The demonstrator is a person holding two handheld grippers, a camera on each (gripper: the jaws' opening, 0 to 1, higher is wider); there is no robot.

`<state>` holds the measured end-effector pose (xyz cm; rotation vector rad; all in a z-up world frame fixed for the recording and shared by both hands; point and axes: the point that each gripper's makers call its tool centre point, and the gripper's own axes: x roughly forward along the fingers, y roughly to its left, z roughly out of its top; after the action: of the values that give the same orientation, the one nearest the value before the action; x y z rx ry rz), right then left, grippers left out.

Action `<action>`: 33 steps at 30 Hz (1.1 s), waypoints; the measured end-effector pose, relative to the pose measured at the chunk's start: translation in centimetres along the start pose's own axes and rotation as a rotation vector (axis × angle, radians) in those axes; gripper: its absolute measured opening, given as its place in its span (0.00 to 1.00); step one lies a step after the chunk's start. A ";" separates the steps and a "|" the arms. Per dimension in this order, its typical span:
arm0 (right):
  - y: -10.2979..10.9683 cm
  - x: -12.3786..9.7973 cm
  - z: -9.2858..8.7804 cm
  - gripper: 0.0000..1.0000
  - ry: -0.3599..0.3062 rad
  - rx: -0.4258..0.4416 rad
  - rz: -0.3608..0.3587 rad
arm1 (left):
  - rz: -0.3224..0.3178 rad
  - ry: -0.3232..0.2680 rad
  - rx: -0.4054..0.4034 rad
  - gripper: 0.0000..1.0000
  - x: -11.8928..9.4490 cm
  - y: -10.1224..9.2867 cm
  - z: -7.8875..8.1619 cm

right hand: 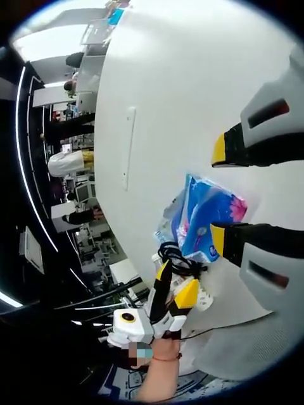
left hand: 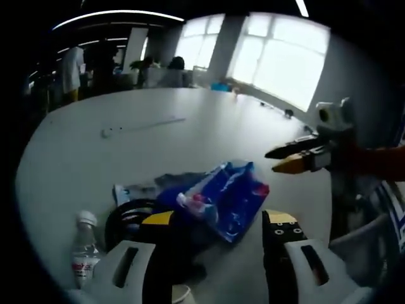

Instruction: Arrange the tabletop items into an orderly group along one side of the table until the central work area is clear of visible clutter.

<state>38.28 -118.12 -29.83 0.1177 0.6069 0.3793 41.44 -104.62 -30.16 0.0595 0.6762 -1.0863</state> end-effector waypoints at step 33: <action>-1.0 1.5 -1.4 0.28 0.040 0.022 -0.038 | 0.095 0.120 0.102 0.28 2.0 0.6 -1.6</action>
<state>38.88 -118.46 -31.95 0.1200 0.6522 0.3388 41.79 -105.33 -32.73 0.2445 0.7181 -1.0307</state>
